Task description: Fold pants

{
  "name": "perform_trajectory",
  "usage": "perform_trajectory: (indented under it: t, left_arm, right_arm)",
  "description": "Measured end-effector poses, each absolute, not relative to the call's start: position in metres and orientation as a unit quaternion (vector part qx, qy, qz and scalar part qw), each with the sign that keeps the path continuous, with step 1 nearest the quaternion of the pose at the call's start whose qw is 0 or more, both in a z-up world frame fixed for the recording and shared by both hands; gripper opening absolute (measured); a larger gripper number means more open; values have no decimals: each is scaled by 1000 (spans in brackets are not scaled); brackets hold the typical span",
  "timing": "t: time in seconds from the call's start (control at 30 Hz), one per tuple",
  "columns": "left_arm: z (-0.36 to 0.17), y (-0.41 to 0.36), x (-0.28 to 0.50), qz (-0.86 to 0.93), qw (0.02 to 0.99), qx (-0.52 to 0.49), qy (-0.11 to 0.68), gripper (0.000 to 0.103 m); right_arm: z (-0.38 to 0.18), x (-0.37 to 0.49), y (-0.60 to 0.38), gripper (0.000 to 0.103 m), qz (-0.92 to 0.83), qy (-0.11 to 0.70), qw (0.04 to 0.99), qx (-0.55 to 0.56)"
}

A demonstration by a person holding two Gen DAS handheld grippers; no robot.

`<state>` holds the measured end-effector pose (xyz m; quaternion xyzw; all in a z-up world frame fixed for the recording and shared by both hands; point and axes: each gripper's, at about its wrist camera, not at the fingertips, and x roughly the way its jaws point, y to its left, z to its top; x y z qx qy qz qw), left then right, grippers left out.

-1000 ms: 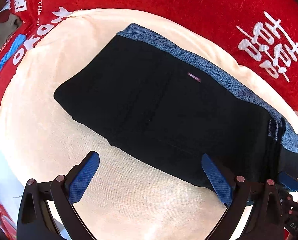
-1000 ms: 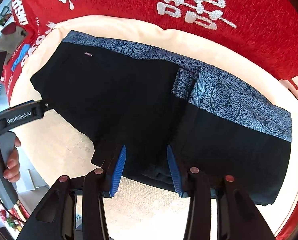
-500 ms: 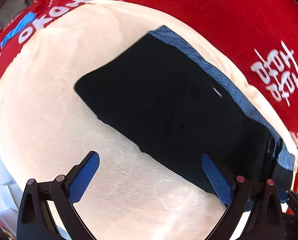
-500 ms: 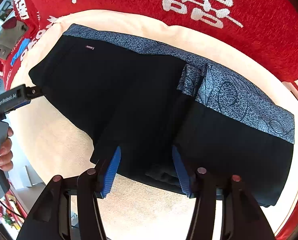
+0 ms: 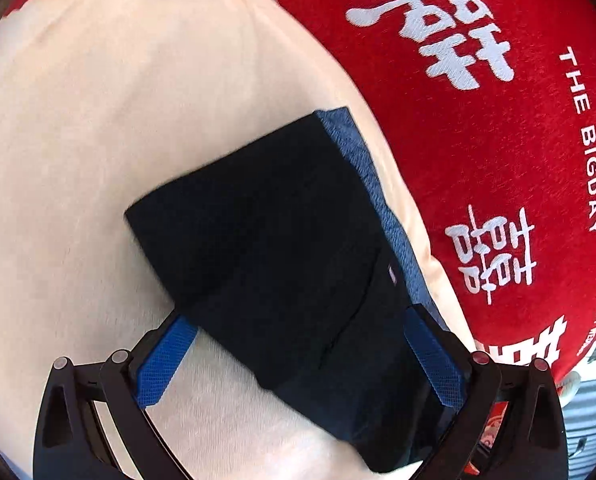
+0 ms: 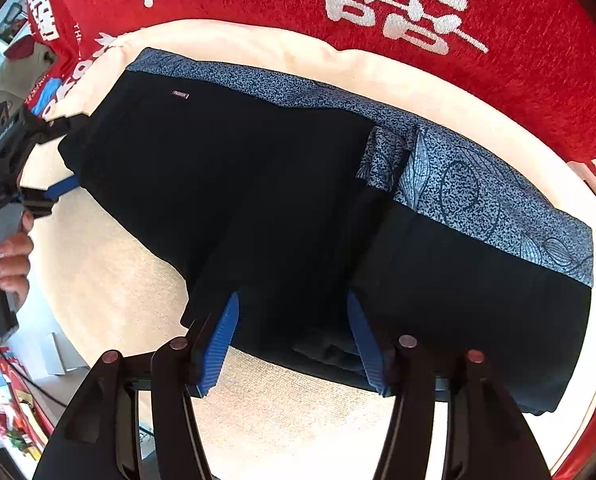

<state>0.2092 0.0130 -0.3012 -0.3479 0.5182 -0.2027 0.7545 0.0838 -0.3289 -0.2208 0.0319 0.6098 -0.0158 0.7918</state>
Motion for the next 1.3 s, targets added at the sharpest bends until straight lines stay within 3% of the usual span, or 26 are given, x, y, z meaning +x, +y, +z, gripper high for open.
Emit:
perform_trajectory:
  t: [0.27,0.47,0.5,0.57,0.67,0.8,1.03,1.3]
  left_arm:
    - [-270,-5,207,-224,780,-325,486,103]
    - [-290,-24,228,-174,778,-288,531,99]
    - [-285,-28,228,-166,784,-273,532,92]
    - [-283,-34,228,-149,792,-239,541,46]
    - [-276,-36,225,-149,807,-209,533,36]
    - [-247,-60,201,-147,863,-76,477,35]
    - [-209,-115,159,-166,903,90,385,35]
    - [-204,-132,151,-163,906,126,369,35]
  right_arm:
    - [-221,84,-326,63,-14,609,793,31]
    - [-221,86,-325,63,-13,611,791,26]
    - [-220,86,-325,63,-12,612,790,26]
    - [-218,87,-326,63,-9,613,789,27]
    - [-207,90,-326,63,-2,612,790,34]
    - [-177,105,-331,65,16,601,795,73]
    - [-131,186,-318,82,82,606,778,140]
    - [-124,300,-220,84,174,671,715,94]
